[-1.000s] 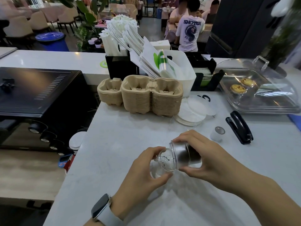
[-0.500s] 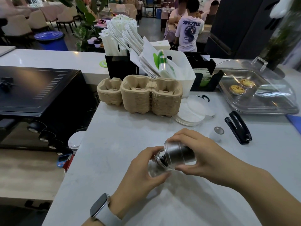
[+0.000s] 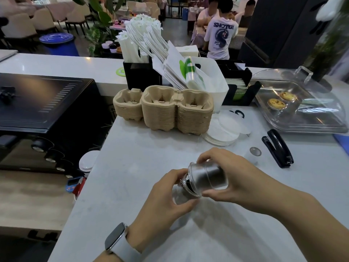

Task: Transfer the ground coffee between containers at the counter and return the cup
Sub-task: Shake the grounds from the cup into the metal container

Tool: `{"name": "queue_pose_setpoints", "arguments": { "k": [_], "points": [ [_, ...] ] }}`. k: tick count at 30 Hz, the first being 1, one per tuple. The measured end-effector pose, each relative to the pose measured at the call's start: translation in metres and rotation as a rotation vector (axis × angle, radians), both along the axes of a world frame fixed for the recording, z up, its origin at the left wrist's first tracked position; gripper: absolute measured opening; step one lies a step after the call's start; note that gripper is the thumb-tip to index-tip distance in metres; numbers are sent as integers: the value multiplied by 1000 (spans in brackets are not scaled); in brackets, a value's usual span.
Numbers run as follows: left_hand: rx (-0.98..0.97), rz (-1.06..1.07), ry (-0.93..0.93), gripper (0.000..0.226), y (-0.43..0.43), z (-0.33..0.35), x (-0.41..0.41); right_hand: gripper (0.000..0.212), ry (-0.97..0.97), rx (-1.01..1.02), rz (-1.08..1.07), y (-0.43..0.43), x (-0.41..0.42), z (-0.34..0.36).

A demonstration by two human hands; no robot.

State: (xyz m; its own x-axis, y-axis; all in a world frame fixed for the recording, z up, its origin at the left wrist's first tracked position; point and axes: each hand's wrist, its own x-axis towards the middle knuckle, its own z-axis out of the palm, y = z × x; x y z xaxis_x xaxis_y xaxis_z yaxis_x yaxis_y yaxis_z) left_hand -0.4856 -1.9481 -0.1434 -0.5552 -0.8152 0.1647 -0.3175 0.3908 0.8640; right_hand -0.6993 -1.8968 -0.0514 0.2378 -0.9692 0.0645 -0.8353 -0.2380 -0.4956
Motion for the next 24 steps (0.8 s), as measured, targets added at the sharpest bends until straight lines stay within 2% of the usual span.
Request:
{"name": "queue_pose_setpoints", "arguments": {
  "k": [11,17,24],
  "points": [
    [14,-14,-15,52,-2,-2,-2,56,-24,30,5,0,4,12],
    [19,-14,-17,51,-1,-3,-2,66,-50,30,-18,2,4,14],
    [17,-1,-14,47,-2,-2,-2,52,-30,1,21,3,7,18]
  ]
}}
